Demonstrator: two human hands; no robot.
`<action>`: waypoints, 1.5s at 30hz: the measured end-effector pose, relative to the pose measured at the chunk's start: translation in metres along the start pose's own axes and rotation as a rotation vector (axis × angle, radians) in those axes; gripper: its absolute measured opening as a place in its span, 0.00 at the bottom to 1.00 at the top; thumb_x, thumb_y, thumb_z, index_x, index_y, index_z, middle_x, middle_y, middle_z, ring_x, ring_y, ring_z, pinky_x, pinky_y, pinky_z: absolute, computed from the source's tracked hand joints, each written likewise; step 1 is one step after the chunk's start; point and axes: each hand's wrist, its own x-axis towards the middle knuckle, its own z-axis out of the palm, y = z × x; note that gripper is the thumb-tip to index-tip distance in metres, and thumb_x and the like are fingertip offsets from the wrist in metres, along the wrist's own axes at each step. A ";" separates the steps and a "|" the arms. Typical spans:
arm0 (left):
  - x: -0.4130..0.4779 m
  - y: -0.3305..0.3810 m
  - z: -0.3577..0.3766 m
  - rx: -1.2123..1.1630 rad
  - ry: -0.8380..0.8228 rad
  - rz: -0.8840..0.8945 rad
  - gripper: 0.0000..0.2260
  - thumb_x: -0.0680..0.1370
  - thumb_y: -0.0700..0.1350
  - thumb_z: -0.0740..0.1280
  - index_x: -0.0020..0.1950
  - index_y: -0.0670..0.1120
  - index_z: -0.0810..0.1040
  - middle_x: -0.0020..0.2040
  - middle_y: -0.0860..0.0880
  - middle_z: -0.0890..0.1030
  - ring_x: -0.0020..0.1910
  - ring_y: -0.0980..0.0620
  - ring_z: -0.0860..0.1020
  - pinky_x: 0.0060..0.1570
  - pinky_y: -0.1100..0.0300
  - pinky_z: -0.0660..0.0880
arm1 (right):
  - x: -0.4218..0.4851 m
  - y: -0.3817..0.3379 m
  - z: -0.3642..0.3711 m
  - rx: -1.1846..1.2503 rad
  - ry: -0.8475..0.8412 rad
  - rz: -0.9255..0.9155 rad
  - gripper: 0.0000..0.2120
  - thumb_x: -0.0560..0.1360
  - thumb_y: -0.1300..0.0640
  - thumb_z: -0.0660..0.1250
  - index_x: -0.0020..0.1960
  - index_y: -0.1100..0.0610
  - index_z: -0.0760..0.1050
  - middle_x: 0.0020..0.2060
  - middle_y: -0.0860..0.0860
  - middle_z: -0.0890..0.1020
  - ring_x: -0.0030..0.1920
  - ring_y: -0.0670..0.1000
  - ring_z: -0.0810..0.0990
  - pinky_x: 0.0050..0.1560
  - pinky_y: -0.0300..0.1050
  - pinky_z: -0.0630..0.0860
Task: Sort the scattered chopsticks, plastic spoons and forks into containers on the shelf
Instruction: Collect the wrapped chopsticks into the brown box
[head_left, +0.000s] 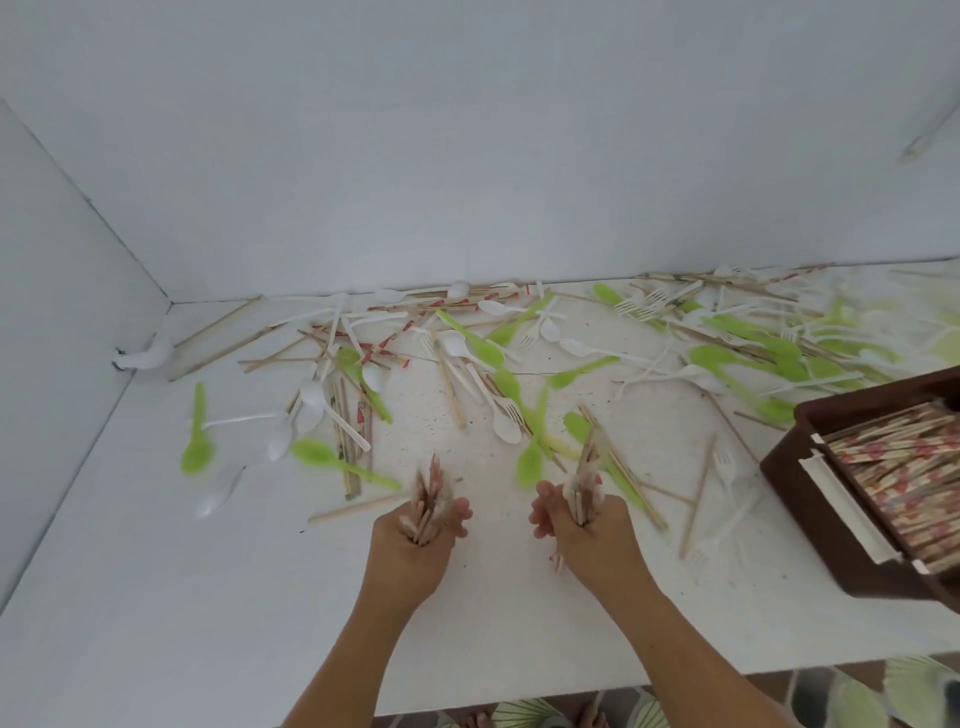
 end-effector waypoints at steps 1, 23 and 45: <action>0.006 0.001 -0.004 0.033 -0.030 -0.004 0.07 0.81 0.43 0.72 0.45 0.45 0.87 0.41 0.52 0.87 0.35 0.54 0.82 0.37 0.66 0.76 | 0.002 -0.002 -0.002 0.021 0.026 -0.037 0.13 0.83 0.55 0.66 0.44 0.43 0.85 0.42 0.47 0.87 0.36 0.55 0.86 0.39 0.57 0.80; 0.049 -0.002 -0.033 1.071 -0.012 0.165 0.07 0.70 0.37 0.63 0.42 0.48 0.75 0.42 0.54 0.73 0.37 0.47 0.75 0.35 0.54 0.76 | 0.075 0.007 -0.067 -0.982 0.046 0.164 0.07 0.70 0.55 0.66 0.48 0.52 0.73 0.40 0.47 0.77 0.37 0.49 0.78 0.36 0.42 0.76; 0.059 0.040 0.166 0.540 0.020 -0.127 0.10 0.77 0.48 0.69 0.53 0.44 0.78 0.44 0.49 0.80 0.44 0.46 0.79 0.42 0.55 0.76 | 0.103 0.029 -0.139 -0.592 0.202 0.359 0.19 0.77 0.40 0.67 0.52 0.56 0.78 0.39 0.50 0.79 0.36 0.51 0.77 0.33 0.43 0.70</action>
